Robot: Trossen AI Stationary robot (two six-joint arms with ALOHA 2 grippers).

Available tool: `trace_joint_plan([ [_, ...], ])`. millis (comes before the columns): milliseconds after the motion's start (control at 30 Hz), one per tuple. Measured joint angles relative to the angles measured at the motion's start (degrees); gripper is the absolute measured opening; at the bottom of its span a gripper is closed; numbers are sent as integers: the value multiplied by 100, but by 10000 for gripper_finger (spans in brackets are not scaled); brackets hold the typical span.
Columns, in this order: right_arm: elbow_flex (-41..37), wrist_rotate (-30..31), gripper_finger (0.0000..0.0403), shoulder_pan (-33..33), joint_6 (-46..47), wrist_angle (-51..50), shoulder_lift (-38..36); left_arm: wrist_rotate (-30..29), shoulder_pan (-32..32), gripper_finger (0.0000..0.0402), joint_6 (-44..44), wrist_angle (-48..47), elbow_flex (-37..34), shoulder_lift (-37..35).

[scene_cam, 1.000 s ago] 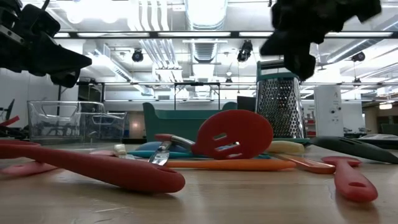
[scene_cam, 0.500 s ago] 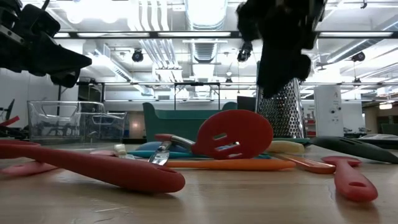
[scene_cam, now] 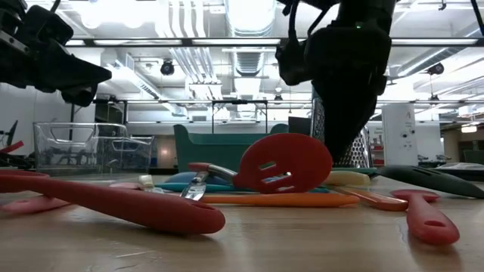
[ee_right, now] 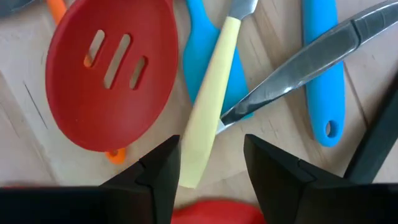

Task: Pick & Place Kitchen Items
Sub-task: Put the yellow knife into the bottom right transparent bin

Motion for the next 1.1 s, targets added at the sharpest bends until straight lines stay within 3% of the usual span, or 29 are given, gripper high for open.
trace_joint_plan([
  [300,-207,2,188,38,147,662,-2,-1,1,12,1,-43,2,0],
  [600,-226,312,208,59,232,690,13,0,-1,12,0,-45,1,-2],
  [1100,-697,297,181,61,471,928,35,0,0,12,1,-83,1,-1],
])
